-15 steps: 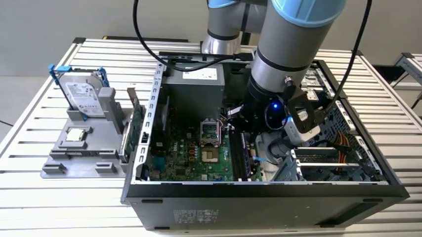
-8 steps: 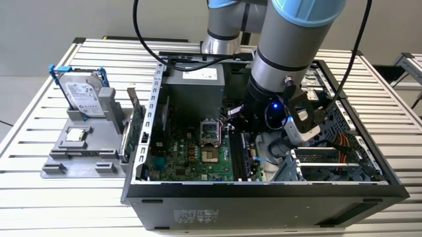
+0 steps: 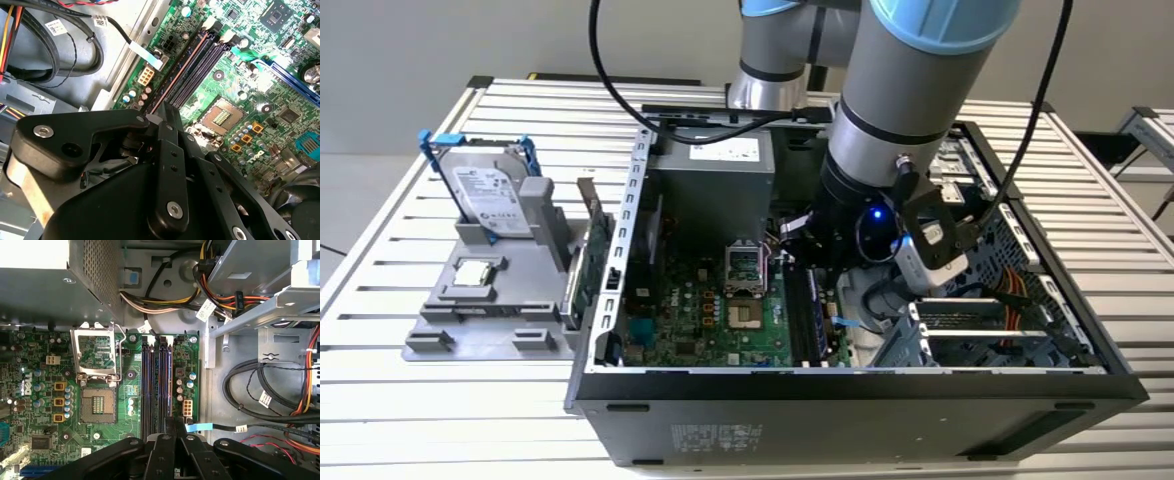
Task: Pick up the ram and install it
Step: 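Insert the ram into the slot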
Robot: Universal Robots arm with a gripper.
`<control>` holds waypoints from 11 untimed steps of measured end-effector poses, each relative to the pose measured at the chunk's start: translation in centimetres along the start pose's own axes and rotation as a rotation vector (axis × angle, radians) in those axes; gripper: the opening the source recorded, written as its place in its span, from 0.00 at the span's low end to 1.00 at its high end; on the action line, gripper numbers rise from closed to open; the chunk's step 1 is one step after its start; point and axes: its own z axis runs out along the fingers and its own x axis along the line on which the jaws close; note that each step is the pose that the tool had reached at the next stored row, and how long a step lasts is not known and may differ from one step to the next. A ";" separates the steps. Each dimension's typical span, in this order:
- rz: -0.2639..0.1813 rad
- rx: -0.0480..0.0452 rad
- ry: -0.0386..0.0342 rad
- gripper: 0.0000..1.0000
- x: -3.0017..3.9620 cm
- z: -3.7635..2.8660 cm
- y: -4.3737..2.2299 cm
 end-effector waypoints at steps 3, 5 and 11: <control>-0.021 -0.0004 -0.0013 0.00 0.01 0.03 0.02; -0.046 -0.0040 -0.0004 0.00 0.02 0.03 0.02; -0.077 -0.0151 0.0002 0.00 0.07 0.09 0.05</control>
